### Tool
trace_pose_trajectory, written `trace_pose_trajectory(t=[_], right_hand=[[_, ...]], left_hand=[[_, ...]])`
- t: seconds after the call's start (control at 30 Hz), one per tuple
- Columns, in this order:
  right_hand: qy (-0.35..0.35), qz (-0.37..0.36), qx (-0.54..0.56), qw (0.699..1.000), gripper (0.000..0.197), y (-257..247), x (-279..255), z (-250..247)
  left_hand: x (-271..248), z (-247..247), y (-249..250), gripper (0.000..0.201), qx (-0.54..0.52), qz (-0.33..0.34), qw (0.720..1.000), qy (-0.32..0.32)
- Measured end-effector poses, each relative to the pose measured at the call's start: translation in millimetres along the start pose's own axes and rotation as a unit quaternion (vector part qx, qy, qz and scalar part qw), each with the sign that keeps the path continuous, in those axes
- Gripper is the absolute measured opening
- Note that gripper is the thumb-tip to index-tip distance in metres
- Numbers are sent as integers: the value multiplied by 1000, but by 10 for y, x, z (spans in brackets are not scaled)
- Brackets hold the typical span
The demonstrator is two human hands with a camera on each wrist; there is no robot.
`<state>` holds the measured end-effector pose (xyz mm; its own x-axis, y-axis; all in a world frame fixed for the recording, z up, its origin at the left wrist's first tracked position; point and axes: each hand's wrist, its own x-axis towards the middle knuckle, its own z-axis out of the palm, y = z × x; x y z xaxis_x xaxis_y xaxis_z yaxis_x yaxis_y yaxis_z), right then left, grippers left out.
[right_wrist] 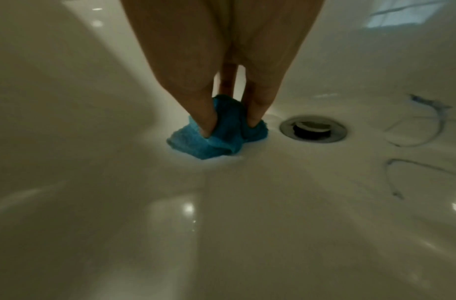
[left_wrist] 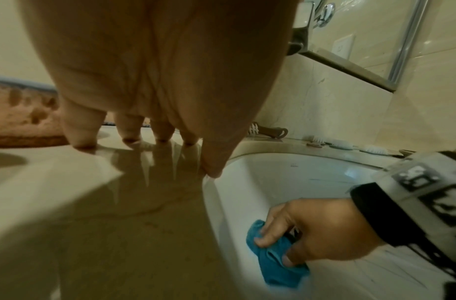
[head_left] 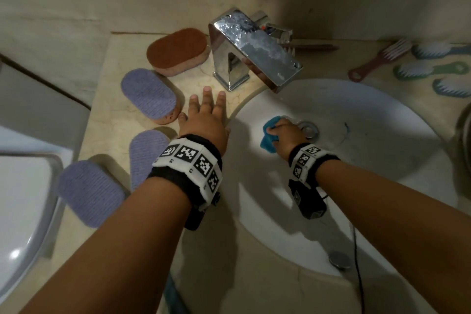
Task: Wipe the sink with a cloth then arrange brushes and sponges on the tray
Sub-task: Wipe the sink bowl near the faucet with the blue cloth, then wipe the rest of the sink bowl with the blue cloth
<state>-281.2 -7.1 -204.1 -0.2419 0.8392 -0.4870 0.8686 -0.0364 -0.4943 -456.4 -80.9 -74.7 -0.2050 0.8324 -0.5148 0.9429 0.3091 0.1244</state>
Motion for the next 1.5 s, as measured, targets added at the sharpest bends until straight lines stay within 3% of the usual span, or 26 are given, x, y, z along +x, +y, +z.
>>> trace_pose_trajectory(t=[0.1, 0.17, 0.2, 0.3, 0.4, 0.5, 0.57, 0.67, 0.77, 0.83, 1.0, 1.1, 1.23, 1.4, 1.5], right_hand=[[-107, -53, -50, 992, 35, 33, -153, 58], [-148, -68, -108, 981, 20, 62, -241, 39], [-149, -81, -109, 979, 6, 57, -312, -23], [-141, -74, -76, 984, 33, 110, -219, -143], [-83, -73, -193, 975, 41, 130, -210, -302], [-80, -82, -251, 961, 45, 151, -237, -245], [-119, -102, -254, 954, 38, 159, -307, -202], [-176, -135, -264, 939, 10, 166, -463, -194], [-217, -120, -255, 935, 39, 261, -594, -208], [-227, -125, -231, 938, 39, 289, -718, -303], [-92, -154, -81, 980, 31, 198, -1209, -845], [-19, -186, 1, 982, 28, 159, -1526, -1158], [0, -227, 95, 969, 25, 217, -1773, -1444], [-2, -206, 193, 960, 35, 319, -1988, -1656], [12, -219, 194, 956, 38, 371, -2071, -1687]], left_hand=[[-15, -13, 11, 75, 2, -3, 1000, -5], [-15, -24, 14, 75, -1, -5, 1000, -10], [-15, -26, 11, 75, -3, -5, 1000, -13], [-8, -23, -14, 76, -3, 2, 1000, -12], [4, 11, -55, 78, 8, 12, 1000, -9], [-27, 51, -77, 81, 20, 26, 999, -5], [-80, 67, -72, 82, 13, 28, 999, -14], [-199, 112, -60, 85, 1, 29, 1000, -7], [-360, 167, -6, 85, -19, 15, 1000, -7], [-476, 170, 72, 83, -12, 13, 1000, -15], [-757, 80, 470, 74, -24, 97, 994, -40], [-903, 2, 763, 69, -77, 161, 983, -52], [-1067, -98, 1073, 60, -183, 186, 965, -32], [-1121, -94, 1342, 31, -367, 149, 918, -10], [-1148, -80, 1447, 31, -402, 148, 904, 6]])
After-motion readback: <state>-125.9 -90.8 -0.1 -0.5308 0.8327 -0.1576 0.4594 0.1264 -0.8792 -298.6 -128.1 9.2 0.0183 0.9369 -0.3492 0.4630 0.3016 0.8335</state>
